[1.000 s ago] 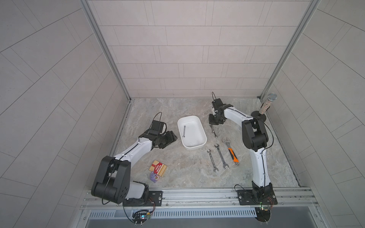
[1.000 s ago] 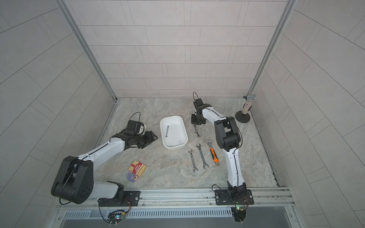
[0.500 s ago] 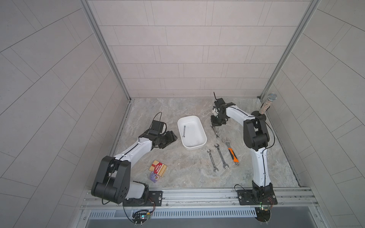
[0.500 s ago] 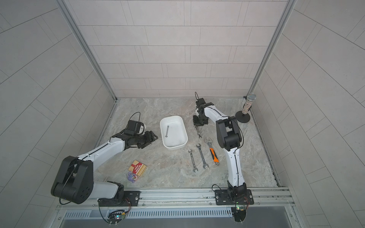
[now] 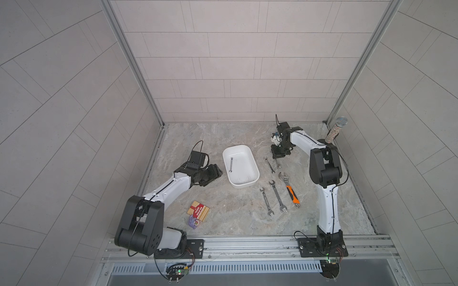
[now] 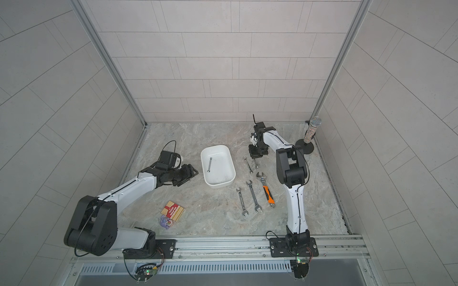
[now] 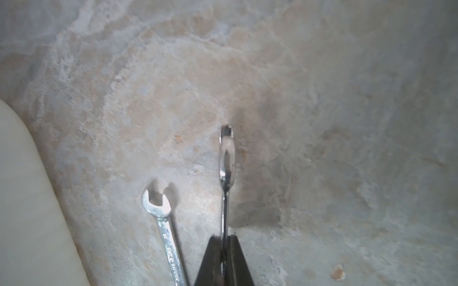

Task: Take out the wrench from the storage box
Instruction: Adjust the wrench at the center of the board, then adjust the wrench in the storage box.

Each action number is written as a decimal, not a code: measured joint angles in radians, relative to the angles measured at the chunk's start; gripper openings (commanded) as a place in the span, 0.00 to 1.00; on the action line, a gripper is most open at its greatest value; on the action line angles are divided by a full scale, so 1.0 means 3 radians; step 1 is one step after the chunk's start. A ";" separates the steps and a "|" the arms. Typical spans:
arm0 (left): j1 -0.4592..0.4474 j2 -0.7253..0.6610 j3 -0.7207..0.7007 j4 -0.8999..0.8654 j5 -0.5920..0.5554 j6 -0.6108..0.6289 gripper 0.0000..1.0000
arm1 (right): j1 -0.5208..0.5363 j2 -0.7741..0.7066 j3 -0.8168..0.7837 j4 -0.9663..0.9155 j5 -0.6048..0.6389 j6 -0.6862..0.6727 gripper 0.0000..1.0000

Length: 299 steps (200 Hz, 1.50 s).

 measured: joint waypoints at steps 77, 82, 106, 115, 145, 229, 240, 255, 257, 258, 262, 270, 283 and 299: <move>-0.0017 0.0006 0.0000 0.0013 -0.0011 0.0000 0.67 | -0.0045 -0.0023 -0.0020 0.0006 0.0039 -0.0056 0.31; -0.0024 0.0009 0.0000 0.0013 -0.0014 0.0000 0.67 | -0.0041 -0.0046 -0.0024 0.0008 0.0041 -0.0042 0.31; -0.0085 0.0039 0.0001 0.0014 -0.0038 -0.0013 0.67 | 0.0065 -0.0384 -0.0238 0.0141 0.0220 0.0214 0.33; -0.0112 0.0061 0.0004 0.0017 -0.0052 -0.0034 0.67 | 0.0175 -0.0582 -0.0354 0.0223 0.0348 0.0373 0.33; -0.0195 0.0163 0.0025 0.0047 -0.0083 -0.0103 0.67 | 0.0894 -0.1034 -0.0476 0.0626 0.0763 0.0870 0.32; -0.0221 0.0225 0.0031 0.0053 -0.0122 -0.0136 0.67 | 0.1948 0.0350 0.0474 0.0706 0.1066 0.1156 0.34; -0.0221 0.0226 0.0031 0.0055 -0.0120 -0.0136 0.67 | 0.1961 0.0469 0.0589 0.0642 0.1125 0.1148 0.35; -0.0221 0.0225 0.0031 0.0057 -0.0106 -0.0136 0.67 | 0.1962 0.0497 0.0735 0.0581 0.1197 0.1127 0.35; -0.0221 0.0225 0.0031 0.0058 -0.0103 -0.0136 0.67 | 0.1962 0.0498 0.0754 0.0571 0.1204 0.1123 0.35; -0.0221 0.0225 0.0031 0.0058 -0.0103 -0.0136 0.67 | 0.1962 0.0500 0.0765 0.0565 0.1209 0.1120 0.35; -0.0221 0.0225 0.0031 0.0058 -0.0100 -0.0136 0.67 | 0.1963 0.0505 0.0795 0.0548 0.1226 0.1116 0.35; -0.0221 0.0225 0.0031 0.0058 -0.0098 -0.0136 0.67 | 0.1968 0.0526 0.0865 0.0518 0.1264 0.1105 0.35; -0.0221 0.0220 0.0031 0.0060 -0.0097 -0.0135 0.67 | 0.1972 0.0603 0.1003 0.0458 0.1342 0.1077 0.35; -0.0221 0.0212 0.0031 0.0060 -0.0097 -0.0135 0.67 | 0.1985 0.0736 0.1151 0.0384 0.1432 0.1026 0.33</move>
